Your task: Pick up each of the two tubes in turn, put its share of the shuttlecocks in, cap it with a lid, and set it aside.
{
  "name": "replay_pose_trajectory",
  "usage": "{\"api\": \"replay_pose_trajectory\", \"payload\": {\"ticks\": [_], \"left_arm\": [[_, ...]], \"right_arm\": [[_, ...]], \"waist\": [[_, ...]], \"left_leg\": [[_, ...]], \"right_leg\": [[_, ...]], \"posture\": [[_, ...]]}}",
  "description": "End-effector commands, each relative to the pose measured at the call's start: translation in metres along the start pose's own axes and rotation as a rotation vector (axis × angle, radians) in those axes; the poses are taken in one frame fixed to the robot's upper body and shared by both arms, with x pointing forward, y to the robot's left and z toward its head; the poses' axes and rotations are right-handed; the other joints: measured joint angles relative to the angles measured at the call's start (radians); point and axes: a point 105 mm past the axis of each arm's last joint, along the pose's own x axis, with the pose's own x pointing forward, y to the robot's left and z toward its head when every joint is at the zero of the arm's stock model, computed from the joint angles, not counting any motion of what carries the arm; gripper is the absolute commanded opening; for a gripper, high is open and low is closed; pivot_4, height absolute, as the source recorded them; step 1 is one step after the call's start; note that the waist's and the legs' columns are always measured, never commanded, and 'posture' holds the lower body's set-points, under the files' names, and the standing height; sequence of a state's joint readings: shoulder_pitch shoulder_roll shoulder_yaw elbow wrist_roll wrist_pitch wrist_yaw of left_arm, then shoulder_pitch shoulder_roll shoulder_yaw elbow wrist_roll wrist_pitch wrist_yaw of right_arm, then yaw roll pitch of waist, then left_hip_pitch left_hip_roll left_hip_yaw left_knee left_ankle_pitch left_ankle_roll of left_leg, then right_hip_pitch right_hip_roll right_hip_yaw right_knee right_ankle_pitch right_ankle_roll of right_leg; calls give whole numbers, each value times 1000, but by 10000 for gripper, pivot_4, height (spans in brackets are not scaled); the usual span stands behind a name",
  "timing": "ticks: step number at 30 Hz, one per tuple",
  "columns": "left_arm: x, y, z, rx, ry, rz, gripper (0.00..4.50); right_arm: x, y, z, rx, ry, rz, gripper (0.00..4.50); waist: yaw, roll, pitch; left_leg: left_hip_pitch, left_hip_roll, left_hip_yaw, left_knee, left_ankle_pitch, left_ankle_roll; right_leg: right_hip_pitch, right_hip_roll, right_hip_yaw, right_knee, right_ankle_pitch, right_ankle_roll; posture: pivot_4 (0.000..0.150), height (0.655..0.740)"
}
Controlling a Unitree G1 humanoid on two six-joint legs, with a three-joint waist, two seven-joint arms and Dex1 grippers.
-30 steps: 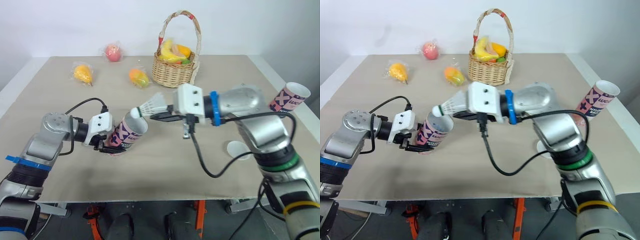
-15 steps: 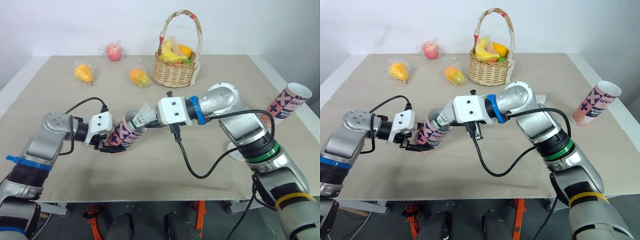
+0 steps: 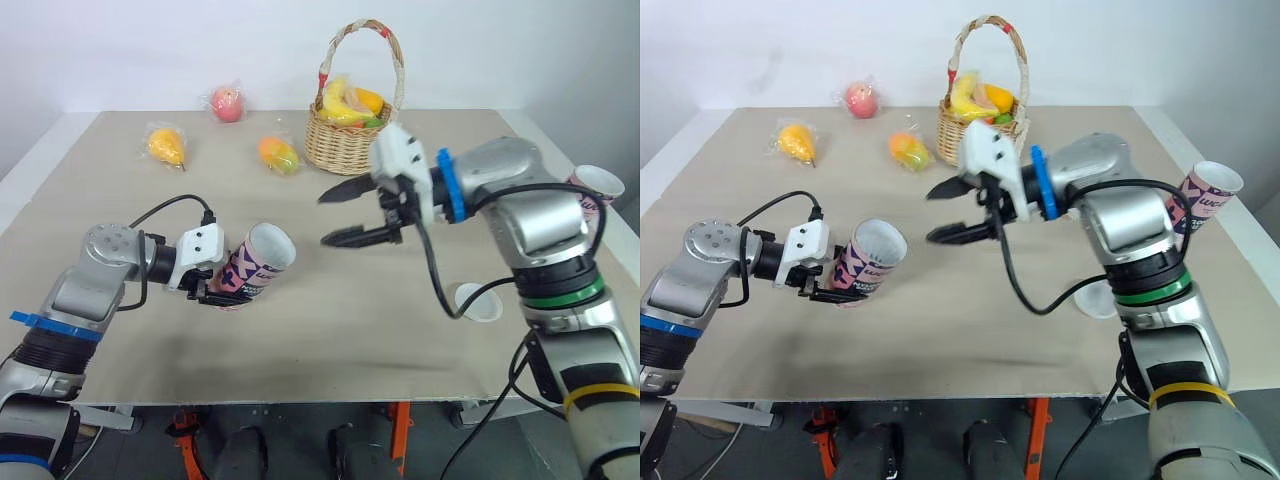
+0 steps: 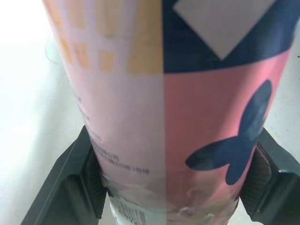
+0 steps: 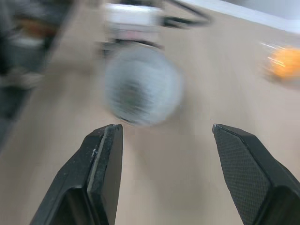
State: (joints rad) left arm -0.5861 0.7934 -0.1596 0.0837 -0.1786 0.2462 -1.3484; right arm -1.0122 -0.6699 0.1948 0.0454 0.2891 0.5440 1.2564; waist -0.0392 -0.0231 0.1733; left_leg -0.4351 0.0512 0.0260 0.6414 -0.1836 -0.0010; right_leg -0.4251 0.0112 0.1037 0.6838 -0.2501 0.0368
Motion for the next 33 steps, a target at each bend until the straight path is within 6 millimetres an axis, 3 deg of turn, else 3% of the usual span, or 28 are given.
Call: {"api": "replay_pose_trajectory", "payload": {"ticks": [1, 3, 9, 16, 25, 33], "left_arm": [[-2, -2, 1, -3, -4, 15, 32996], [-3, -4, 0, -12, -7, 19, 32996], [-2, -8, -1, -25, -4, 11, 32996], [-2, -6, 0, -23, -5, 22, 32996], [0, -5, 2, -26, -9, 24, 32996], [0, -6, 3, -44, -16, 35, 32996]], "right_arm": [[-52, -38, -57, 190, 127, -406, 32941], [-77, -40, -90, 266, 201, -562, 32941], [-113, -30, -141, 293, 299, -750, 32941], [-120, -43, -179, 392, 343, -878, 32941], [-108, -74, -186, 427, 325, -936, 32941], [-78, -86, -184, 434, 339, -889, 32941]], "waist": [[2, -2, -1], [5, -2, -1], [-7, 2, -1], [-10, 2, -1], [-11, 2, 0], [-11, 2, 0]], "left_leg": [[0, 0, 0, 0, 0, 0], [-1, -1, 0, 0, 0, 0], [-1, -3, 1, -3, -1, 1], [2, -3, 3, -1, 0, 1], [2, -3, 3, -2, 0, 1], [2, -4, 3, -4, 0, 1]], "right_leg": [[0, 0, 0, 0, 0, 0], [0, -1, 1, 0, 0, 0], [-2, -1, 4, 0, -1, 0], [0, 0, 6, 0, -1, 8], [1, -1, 7, -1, 0, 7], [1, -1, 7, -1, 1, 2]], "posture": [[1500, 7400], [1500, 7400], [1500, 7400], [1500, 7400], [1500, 7400], [1500, 7400]]}}
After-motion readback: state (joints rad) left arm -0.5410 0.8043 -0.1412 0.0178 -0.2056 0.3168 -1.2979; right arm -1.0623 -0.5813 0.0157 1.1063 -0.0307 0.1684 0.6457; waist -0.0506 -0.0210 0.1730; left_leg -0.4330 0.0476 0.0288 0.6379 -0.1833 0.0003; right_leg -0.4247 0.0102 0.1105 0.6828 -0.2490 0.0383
